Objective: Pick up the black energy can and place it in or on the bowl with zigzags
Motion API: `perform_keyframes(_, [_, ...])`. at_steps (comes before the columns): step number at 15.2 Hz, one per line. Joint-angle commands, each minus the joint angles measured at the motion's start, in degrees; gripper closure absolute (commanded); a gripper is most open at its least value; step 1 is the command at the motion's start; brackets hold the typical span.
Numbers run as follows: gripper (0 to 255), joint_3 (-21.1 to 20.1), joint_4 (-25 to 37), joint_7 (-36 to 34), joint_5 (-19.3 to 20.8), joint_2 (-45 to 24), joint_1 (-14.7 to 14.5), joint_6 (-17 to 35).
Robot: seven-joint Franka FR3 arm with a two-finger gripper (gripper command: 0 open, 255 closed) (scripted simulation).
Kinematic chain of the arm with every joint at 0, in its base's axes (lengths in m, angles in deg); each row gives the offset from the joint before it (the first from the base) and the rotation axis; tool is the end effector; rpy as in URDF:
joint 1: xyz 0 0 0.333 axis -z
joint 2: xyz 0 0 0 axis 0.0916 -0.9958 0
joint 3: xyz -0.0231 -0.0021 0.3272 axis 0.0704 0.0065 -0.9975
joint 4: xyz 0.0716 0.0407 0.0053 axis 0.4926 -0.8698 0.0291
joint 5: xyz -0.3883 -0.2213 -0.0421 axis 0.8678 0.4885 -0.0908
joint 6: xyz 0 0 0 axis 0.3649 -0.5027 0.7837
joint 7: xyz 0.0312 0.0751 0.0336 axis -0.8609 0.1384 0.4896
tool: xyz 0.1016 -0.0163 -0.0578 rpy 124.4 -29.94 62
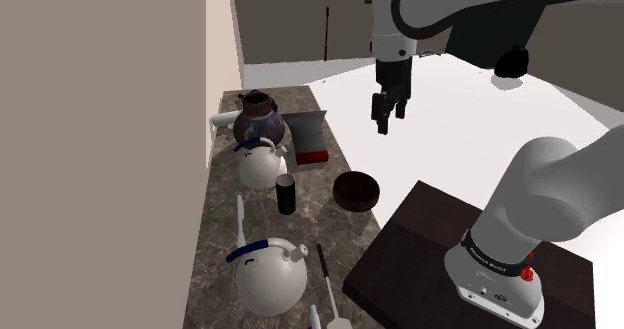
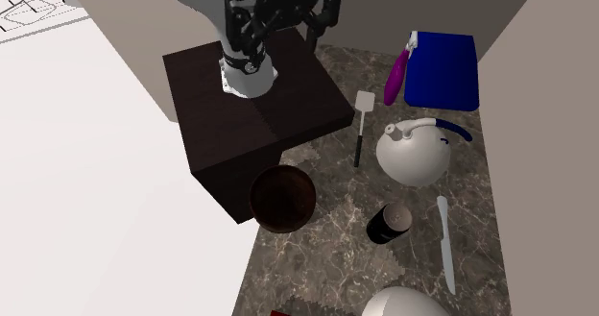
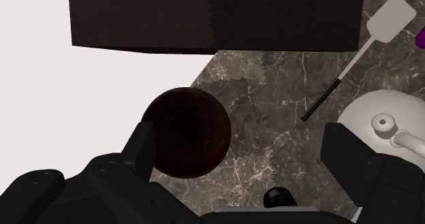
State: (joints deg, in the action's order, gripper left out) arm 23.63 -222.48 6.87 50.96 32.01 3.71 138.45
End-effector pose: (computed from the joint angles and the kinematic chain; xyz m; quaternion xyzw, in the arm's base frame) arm 0.3858 0.0139 0.4776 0.9958 0.0013 -0.0910 0.0132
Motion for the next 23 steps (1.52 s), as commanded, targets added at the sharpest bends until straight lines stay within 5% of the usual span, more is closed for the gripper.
perform_keyframes(1, [0,-0.77,-0.56,-0.99,-0.47,-2.85,-0.37,3.99])
perform_keyframes(12, [0,-5.25,3.98,-7.2,-1.1,-24.49,-2.16,23.34])
perform_keyframes(23, [0,-7.31,18.13,-14.5,3.3,-48.49,-4.28,35.1])
